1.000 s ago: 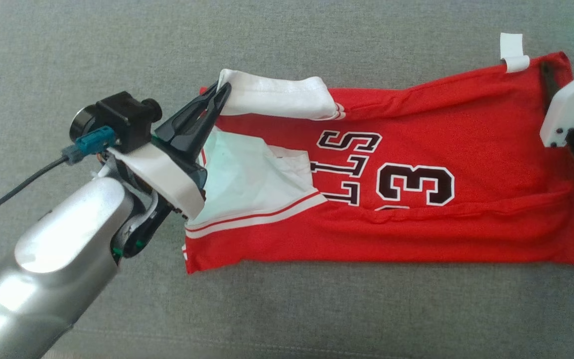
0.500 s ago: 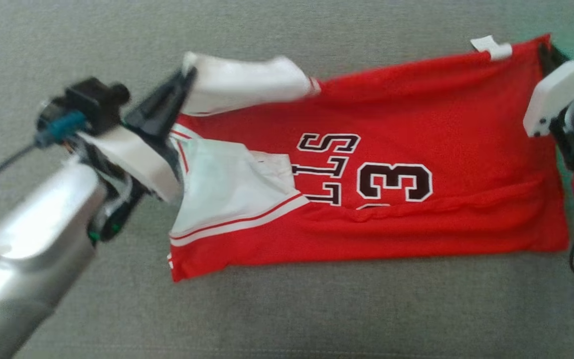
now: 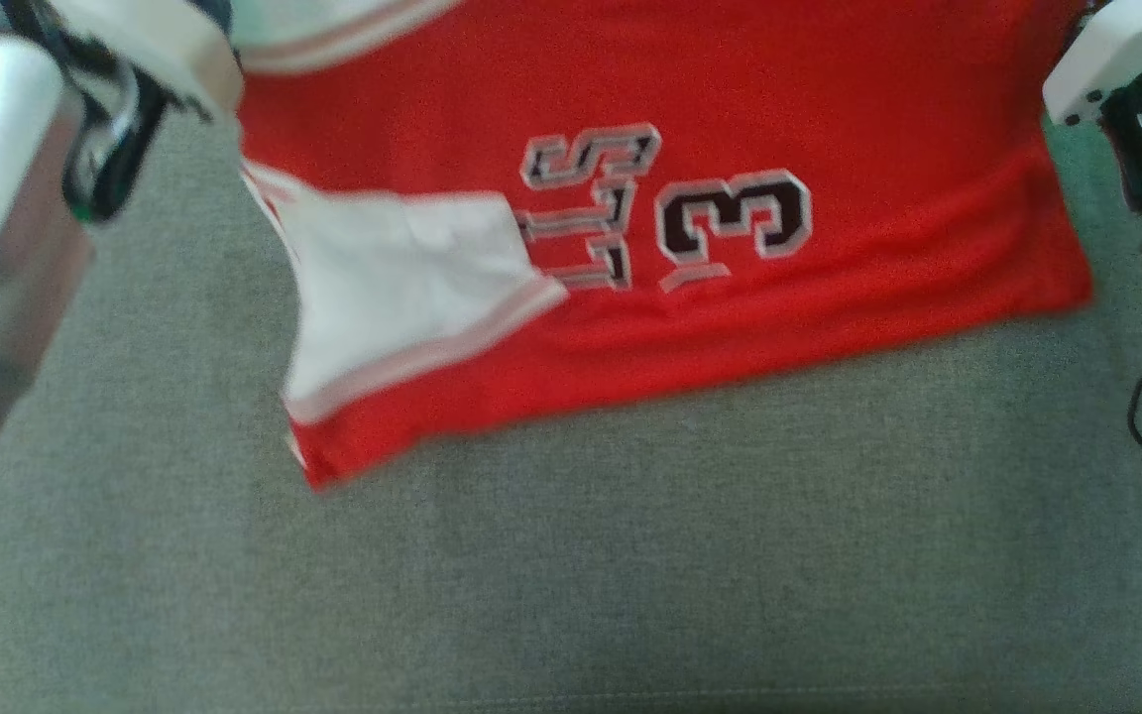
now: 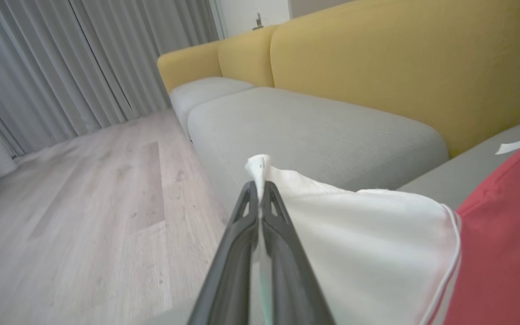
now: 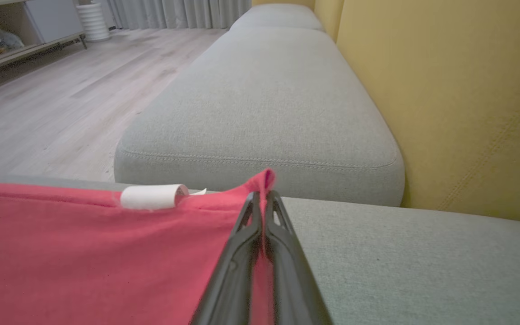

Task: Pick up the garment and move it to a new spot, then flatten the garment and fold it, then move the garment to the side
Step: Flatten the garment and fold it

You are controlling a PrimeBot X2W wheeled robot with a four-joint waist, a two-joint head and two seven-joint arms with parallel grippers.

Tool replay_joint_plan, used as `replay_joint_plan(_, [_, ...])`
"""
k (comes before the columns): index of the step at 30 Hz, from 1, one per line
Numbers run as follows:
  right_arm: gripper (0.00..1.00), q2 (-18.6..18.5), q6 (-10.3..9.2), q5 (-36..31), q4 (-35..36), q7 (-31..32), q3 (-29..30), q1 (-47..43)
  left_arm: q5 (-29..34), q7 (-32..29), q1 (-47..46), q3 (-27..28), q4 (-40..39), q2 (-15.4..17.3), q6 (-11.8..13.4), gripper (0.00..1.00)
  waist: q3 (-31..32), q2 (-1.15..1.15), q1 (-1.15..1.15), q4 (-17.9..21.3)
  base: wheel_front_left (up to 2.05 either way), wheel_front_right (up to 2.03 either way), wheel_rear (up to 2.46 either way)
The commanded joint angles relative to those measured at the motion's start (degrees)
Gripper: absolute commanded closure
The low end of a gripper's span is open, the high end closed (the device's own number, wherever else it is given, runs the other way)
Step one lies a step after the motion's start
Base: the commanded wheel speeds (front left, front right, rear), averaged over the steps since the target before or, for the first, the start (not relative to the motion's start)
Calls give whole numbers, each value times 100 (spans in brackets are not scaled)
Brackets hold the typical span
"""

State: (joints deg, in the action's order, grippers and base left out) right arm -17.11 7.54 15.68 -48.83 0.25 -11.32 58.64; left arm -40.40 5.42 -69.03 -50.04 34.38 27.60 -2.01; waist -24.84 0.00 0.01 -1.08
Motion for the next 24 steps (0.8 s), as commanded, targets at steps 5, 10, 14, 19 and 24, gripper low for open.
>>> replay_joint_plan(5, [100,-22,-5,234,117,-388,-179,250,234,451,-776,237,705,-31,-66,100,21,0,-1,60,0,0,0])
replay_joint_plan(10, [100,-63,-5,494,-13,-522,-333,130,251,659,-732,110,1207,-238,-254,100,148,0,-1,-5,0,0,0])
replay_joint_plan(14, [100,-187,-5,771,-75,-578,-482,-110,212,792,-378,9,1374,-274,-365,100,342,0,-1,-104,0,0,0])
replay_joint_plan(19, [100,-365,-5,1076,-126,-603,-633,-487,105,847,269,-188,1310,-236,-471,100,635,0,-1,-243,0,0,0])
replay_joint_plan(24, [100,-525,-5,1347,-67,-524,-803,-808,-29,733,756,-373,1074,-113,-513,100,847,0,-1,-337,0,0,0])
